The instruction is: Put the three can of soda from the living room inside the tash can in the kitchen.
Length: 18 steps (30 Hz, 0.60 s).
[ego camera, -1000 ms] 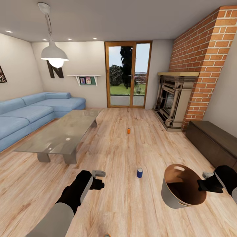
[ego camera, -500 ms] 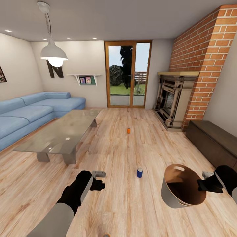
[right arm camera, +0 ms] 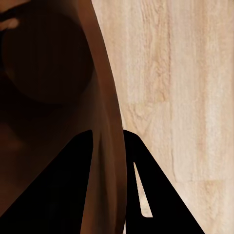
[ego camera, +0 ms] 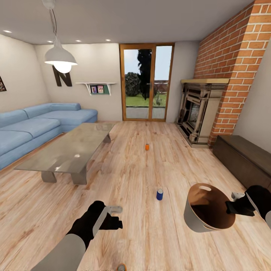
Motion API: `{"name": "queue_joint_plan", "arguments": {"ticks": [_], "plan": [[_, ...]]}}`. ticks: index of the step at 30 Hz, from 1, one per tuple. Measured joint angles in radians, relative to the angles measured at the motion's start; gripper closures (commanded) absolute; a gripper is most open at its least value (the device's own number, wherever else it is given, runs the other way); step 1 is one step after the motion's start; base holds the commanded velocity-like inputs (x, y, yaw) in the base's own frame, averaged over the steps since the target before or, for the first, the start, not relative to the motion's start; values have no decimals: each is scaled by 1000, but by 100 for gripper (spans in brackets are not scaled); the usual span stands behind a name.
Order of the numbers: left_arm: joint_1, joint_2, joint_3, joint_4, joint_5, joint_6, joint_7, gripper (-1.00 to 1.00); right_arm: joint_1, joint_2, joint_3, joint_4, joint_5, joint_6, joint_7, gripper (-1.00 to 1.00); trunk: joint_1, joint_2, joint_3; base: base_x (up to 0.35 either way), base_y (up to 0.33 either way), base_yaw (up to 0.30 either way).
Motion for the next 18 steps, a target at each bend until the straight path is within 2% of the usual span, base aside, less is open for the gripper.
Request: {"name": "queue_joint_plan", "arguments": {"ticks": [18], "plan": [[-10, 0, -1, -9, 3, -77, 66, -100, -3, 6, 2, -1, 2, -1, 1, 100, 69, -126, -84, 0, 0, 0]]}}
